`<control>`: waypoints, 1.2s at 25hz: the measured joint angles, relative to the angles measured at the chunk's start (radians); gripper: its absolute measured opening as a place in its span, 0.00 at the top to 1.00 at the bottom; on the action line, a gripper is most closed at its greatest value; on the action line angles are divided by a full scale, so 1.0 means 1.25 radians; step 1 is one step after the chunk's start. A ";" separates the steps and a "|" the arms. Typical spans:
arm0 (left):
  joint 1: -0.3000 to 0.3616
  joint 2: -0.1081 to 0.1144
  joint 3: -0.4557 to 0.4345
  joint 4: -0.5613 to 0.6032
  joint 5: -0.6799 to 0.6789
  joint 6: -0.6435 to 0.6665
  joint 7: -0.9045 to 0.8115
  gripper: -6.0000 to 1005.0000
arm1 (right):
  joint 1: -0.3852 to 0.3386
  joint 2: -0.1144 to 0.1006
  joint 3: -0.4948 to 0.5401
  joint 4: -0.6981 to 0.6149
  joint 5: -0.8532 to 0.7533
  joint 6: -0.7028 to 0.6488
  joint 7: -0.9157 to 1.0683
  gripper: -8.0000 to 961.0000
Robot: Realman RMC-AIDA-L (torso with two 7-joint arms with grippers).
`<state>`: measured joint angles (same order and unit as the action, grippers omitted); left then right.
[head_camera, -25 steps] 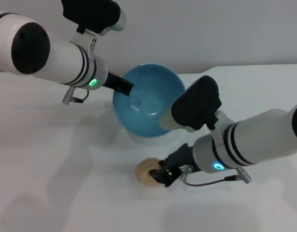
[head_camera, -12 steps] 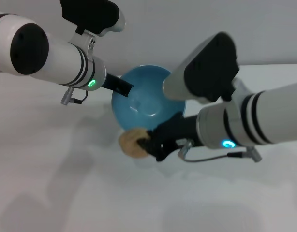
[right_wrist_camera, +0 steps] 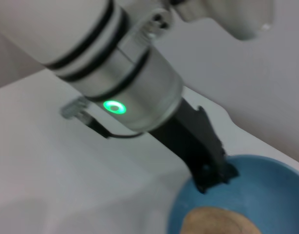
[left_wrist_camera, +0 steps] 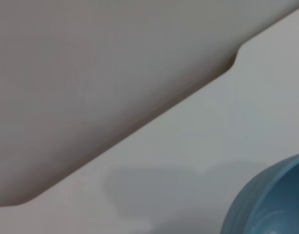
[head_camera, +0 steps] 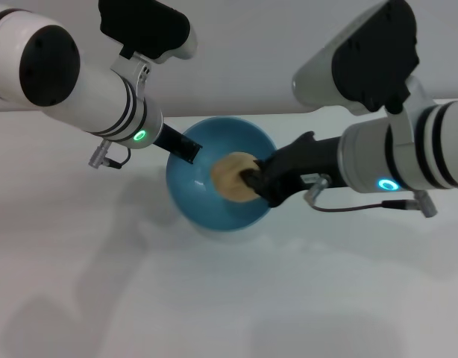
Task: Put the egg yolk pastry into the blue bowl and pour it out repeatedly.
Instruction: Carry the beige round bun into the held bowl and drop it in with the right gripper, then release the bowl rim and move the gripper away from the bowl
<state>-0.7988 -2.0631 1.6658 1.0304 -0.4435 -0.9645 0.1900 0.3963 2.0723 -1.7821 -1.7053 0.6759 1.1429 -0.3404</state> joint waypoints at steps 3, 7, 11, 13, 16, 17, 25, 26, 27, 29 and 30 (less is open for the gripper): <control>0.000 -0.002 0.000 0.012 0.013 -0.025 -0.002 0.98 | -0.012 0.001 0.008 0.000 -0.027 0.009 -0.018 0.92; 0.000 -0.003 0.000 0.028 0.016 -0.049 -0.003 0.98 | -0.023 0.003 0.006 0.009 -0.057 0.000 -0.042 0.88; 0.000 -0.004 0.007 0.045 0.013 -0.075 -0.003 0.98 | -0.022 0.003 0.004 0.026 -0.070 -0.031 -0.050 0.84; 0.000 -0.004 0.017 0.055 0.011 -0.085 -0.003 0.98 | -0.022 0.004 0.004 0.028 -0.070 -0.046 -0.065 0.82; 0.000 -0.005 0.028 0.061 0.010 -0.093 -0.004 0.98 | -0.024 0.004 0.004 0.027 -0.071 -0.068 -0.082 0.73; 0.000 -0.005 0.031 0.061 0.009 -0.095 -0.004 0.98 | -0.025 0.004 0.005 0.024 -0.071 -0.074 -0.084 0.70; 0.000 -0.004 0.037 0.062 0.014 -0.149 -0.004 0.98 | -0.055 0.005 0.072 0.017 -0.106 -0.127 -0.084 0.53; -0.001 -0.003 0.038 0.062 0.015 -0.156 -0.004 0.98 | -0.062 0.006 0.075 0.017 -0.124 -0.137 -0.083 0.52; -0.003 -0.003 0.039 0.062 0.015 -0.166 -0.004 0.98 | -0.068 0.006 0.076 0.017 -0.139 -0.146 -0.082 0.52; -0.005 -0.002 0.040 0.062 0.015 -0.178 -0.003 0.98 | -0.081 0.007 0.076 0.017 -0.167 -0.163 -0.079 0.52; -0.008 -0.002 0.046 0.062 0.016 -0.195 0.002 0.98 | -0.087 0.007 0.076 0.018 -0.174 -0.173 -0.078 0.52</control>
<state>-0.8093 -2.0652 1.7235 1.1082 -0.4236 -1.2079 0.1930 0.2880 2.0810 -1.6877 -1.6831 0.4582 0.9272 -0.4381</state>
